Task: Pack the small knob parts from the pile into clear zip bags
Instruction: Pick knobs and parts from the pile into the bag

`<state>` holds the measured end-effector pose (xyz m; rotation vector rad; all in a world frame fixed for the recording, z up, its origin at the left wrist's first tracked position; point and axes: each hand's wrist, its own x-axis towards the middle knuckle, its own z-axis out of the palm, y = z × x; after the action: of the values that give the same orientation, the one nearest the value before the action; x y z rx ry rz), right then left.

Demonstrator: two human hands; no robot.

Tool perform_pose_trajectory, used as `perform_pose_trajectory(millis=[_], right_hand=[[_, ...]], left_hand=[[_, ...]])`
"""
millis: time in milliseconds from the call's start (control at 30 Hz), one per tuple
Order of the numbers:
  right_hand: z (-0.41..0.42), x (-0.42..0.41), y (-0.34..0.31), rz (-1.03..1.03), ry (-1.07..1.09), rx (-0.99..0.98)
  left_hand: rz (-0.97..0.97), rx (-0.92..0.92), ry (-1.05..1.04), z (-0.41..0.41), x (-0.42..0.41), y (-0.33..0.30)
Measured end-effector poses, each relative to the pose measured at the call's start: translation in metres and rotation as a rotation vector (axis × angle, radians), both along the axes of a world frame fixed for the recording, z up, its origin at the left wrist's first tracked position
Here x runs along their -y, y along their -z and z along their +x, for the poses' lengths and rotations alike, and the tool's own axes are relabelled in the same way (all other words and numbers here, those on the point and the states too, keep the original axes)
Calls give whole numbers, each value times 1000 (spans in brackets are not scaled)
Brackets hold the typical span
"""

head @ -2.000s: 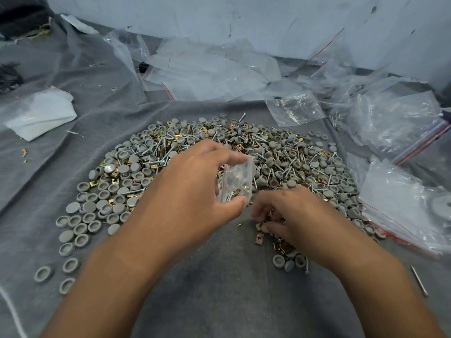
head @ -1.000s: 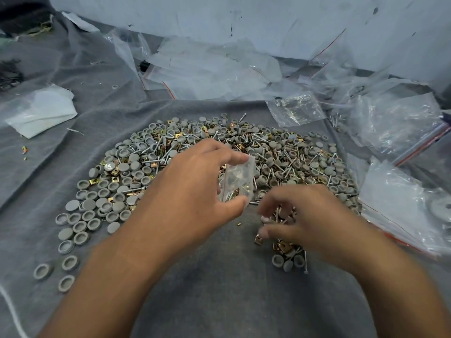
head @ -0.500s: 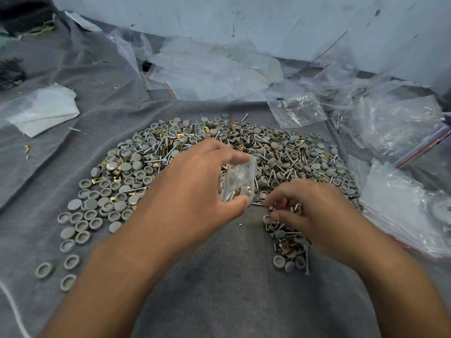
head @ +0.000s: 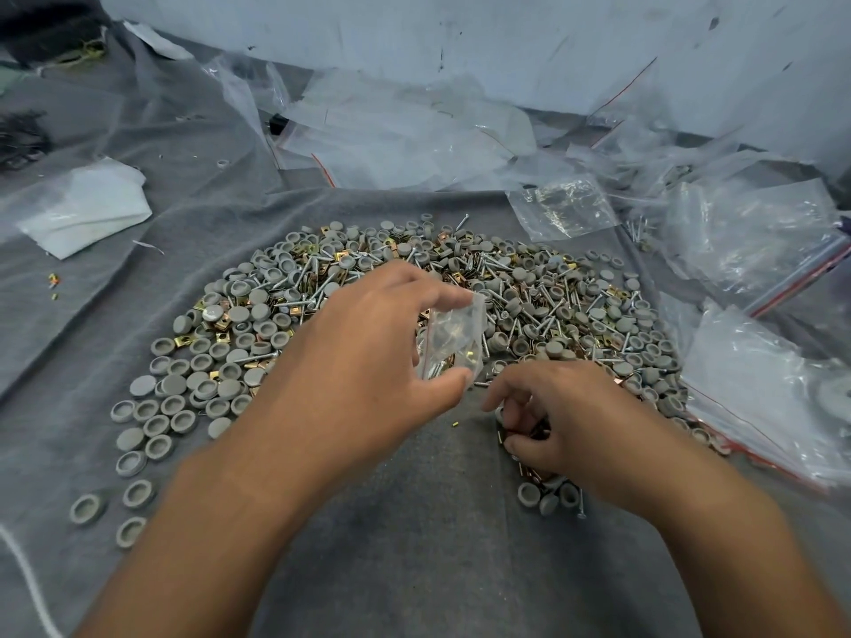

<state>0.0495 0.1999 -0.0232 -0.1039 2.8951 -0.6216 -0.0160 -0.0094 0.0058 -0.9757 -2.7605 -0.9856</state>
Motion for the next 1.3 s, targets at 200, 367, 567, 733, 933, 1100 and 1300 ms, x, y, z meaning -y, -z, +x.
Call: perform_pose_trajectory(millis=[200, 367, 567, 733, 933, 1100, 1300], right_hand=[[1, 0, 2, 10, 64, 19], [2, 7, 0, 131, 65, -21], [-1, 13, 6, 153, 78, -102], [-9, 11, 13, 90, 125, -136], [-10, 9, 14, 24, 169, -140], [-10, 9, 10, 26, 137, -120], [-8, 9, 8, -8, 126, -130]], left_hand=[[-7, -5, 1, 0, 0, 0], [-4, -1, 2, 0, 0, 0], [-2, -9, 1, 0, -1, 1], [0, -16, 3, -1, 0, 3], [8, -14, 6, -2, 1, 4], [3, -16, 8, -2, 2, 4], [-4, -4, 9, -2, 2, 2]])
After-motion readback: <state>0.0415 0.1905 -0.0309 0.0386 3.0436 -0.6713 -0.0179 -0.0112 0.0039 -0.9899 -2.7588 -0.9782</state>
